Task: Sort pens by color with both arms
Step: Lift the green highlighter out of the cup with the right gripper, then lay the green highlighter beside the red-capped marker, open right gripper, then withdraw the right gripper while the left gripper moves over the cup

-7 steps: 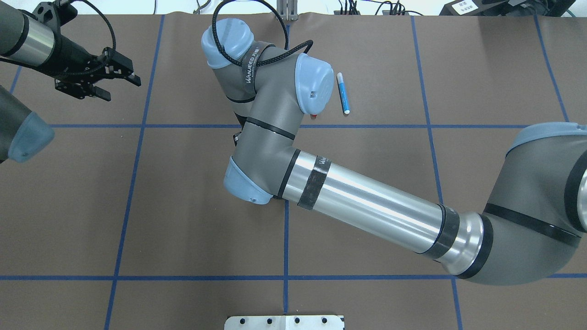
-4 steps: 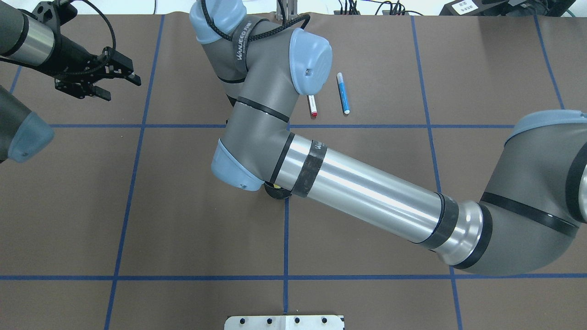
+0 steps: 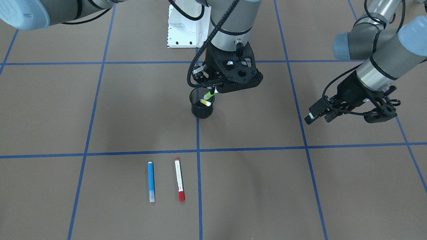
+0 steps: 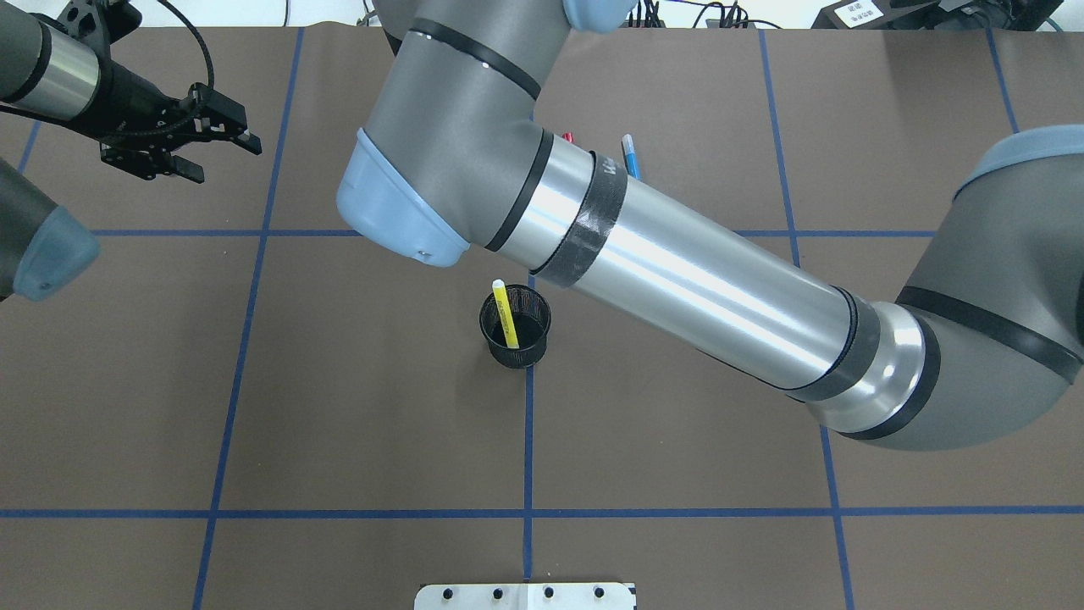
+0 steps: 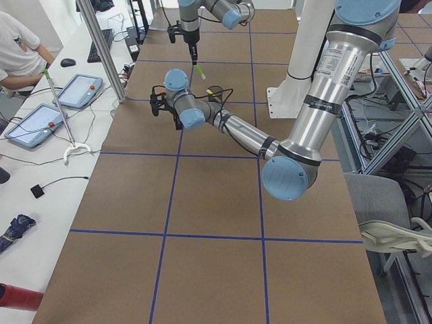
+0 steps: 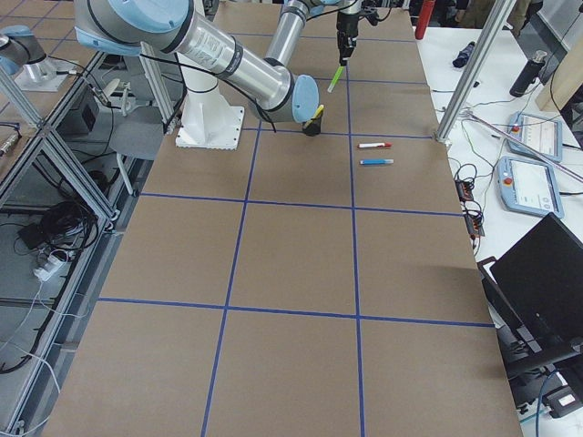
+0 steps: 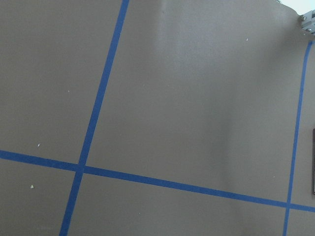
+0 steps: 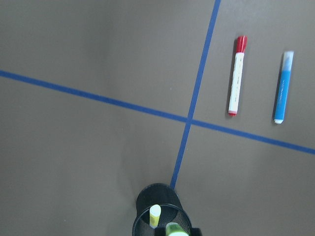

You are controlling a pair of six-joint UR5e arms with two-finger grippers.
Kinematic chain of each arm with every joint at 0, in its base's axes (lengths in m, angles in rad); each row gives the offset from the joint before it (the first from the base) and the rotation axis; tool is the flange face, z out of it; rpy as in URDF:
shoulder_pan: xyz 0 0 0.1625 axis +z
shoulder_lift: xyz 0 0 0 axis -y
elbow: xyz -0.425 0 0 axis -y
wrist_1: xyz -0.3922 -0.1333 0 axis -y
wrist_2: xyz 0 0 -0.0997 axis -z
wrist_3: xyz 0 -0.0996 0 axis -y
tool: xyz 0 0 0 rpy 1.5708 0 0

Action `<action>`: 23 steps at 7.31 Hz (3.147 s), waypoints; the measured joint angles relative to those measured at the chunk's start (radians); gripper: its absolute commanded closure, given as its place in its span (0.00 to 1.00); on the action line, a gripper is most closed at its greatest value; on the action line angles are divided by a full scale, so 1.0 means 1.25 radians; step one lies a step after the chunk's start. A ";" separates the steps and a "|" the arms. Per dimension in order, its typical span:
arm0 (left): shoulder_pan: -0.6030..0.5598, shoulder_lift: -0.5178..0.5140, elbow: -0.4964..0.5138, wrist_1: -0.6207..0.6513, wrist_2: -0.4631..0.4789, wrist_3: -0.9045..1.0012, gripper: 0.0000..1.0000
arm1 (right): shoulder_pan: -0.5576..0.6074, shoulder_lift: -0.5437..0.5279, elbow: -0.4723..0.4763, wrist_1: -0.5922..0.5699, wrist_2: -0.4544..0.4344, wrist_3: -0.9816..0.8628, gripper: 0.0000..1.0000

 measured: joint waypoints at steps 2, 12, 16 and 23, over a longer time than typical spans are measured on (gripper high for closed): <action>0.001 0.000 -0.002 0.000 0.001 0.000 0.01 | 0.023 -0.009 0.019 0.086 -0.061 0.031 1.00; 0.000 0.016 -0.032 0.002 0.001 -0.002 0.01 | -0.177 -0.244 -0.346 0.988 -0.855 0.417 1.00; 0.000 0.016 -0.037 0.002 0.001 -0.001 0.01 | -0.181 -0.227 -0.386 1.002 -0.879 0.421 0.52; 0.041 -0.028 -0.044 0.014 0.048 -0.094 0.01 | -0.145 -0.398 -0.107 1.000 -0.685 0.288 0.01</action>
